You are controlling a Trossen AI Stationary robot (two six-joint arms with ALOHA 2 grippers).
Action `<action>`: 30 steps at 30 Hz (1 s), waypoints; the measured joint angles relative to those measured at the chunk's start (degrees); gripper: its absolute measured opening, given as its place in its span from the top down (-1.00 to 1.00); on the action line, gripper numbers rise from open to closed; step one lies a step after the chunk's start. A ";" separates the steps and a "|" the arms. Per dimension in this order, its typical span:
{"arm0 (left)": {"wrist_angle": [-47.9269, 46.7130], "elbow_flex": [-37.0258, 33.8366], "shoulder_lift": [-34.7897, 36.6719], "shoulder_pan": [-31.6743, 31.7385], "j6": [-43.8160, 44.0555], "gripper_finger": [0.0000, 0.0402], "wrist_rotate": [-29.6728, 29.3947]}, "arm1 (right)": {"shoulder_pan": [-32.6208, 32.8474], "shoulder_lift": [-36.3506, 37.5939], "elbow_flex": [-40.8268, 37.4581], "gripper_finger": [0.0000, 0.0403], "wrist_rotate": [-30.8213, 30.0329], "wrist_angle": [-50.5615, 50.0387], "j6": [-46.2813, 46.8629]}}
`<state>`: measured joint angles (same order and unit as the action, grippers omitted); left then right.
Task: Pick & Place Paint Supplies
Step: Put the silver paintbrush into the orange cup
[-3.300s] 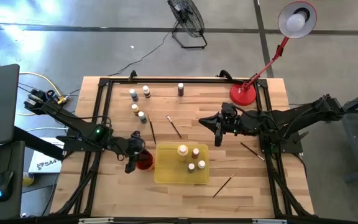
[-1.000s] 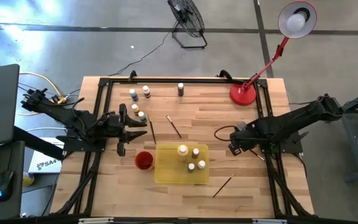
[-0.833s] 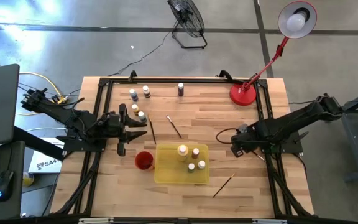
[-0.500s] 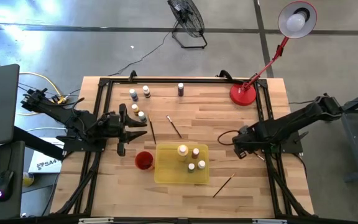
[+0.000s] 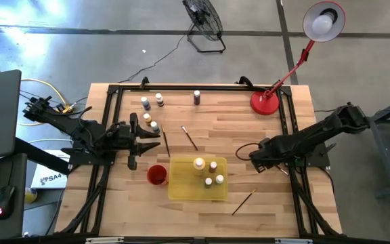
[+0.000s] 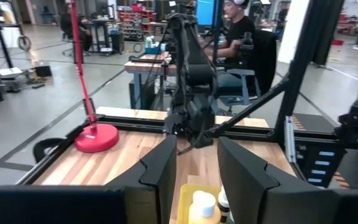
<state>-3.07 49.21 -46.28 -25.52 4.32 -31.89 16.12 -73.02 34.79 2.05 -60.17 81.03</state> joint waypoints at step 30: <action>-0.09 -0.02 0.00 0.00 -0.02 0.42 -2.36 | -0.16 -12.88 0.83 0.55 1.41 6.94 -10.50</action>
<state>-3.16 49.19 -46.28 -25.52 4.29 -34.25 15.97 -85.90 35.61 3.46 -53.23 70.53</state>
